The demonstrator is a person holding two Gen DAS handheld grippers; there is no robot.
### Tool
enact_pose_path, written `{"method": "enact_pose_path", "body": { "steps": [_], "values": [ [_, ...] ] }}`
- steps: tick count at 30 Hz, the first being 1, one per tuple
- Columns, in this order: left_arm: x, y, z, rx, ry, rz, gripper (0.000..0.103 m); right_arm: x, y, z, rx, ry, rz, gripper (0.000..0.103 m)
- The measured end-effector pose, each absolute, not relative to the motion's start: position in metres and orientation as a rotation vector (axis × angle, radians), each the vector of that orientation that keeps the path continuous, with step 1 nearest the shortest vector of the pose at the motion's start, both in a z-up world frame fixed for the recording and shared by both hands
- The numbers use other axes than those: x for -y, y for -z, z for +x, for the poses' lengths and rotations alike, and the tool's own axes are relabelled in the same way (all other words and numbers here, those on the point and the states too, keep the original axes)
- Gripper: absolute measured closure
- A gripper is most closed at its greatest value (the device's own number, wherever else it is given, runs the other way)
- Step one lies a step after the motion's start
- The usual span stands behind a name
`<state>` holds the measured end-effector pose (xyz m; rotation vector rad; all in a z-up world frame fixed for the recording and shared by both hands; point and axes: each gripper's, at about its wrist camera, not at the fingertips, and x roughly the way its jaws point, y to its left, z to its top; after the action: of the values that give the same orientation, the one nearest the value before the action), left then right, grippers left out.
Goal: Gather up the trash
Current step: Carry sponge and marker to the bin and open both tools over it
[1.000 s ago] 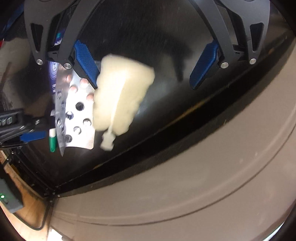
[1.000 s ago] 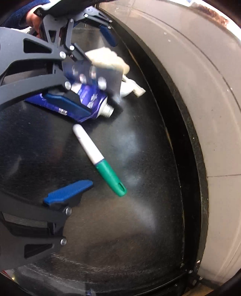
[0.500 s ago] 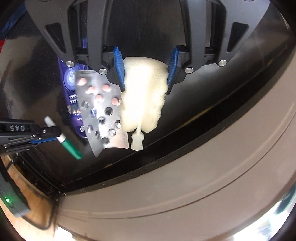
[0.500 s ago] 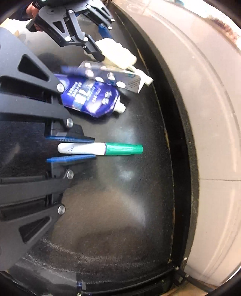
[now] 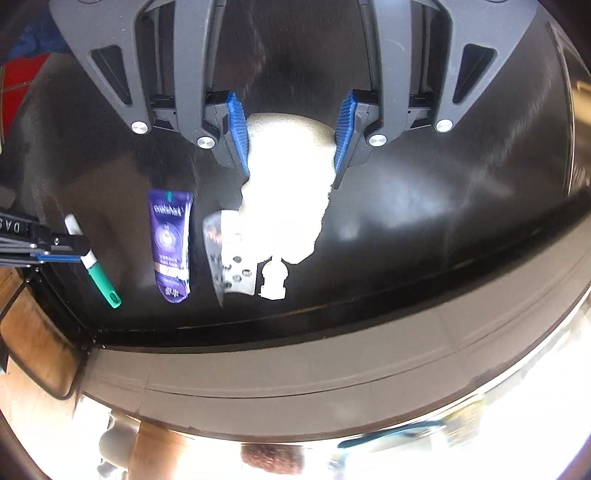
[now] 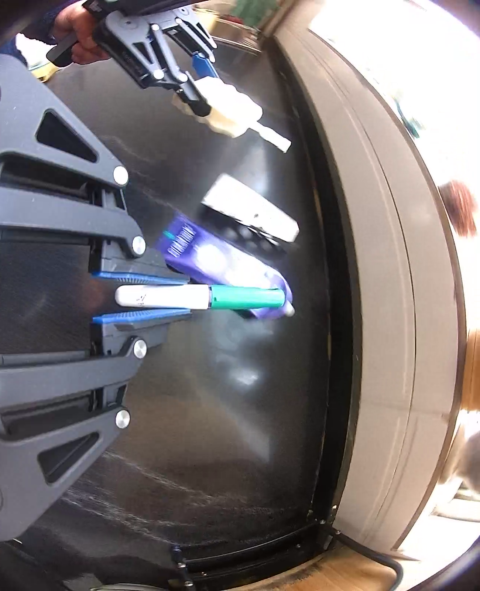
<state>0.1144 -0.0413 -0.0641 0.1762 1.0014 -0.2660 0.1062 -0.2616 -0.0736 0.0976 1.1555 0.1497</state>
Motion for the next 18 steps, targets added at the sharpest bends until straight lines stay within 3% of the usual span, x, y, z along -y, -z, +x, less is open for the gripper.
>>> {"method": "enact_pose_path", "body": {
  "steps": [7, 18],
  "values": [
    [0.036, 0.063, 0.042, -1.031, 0.230, 0.136, 0.064, 0.250, 0.069, 0.060, -1.175, -0.226, 0.059, 0.089],
    [0.026, 0.060, 0.012, -1.017, 0.178, 0.105, 0.064, 0.219, 0.068, 0.038, -1.176, -0.297, 0.032, 0.089]
  ]
}}
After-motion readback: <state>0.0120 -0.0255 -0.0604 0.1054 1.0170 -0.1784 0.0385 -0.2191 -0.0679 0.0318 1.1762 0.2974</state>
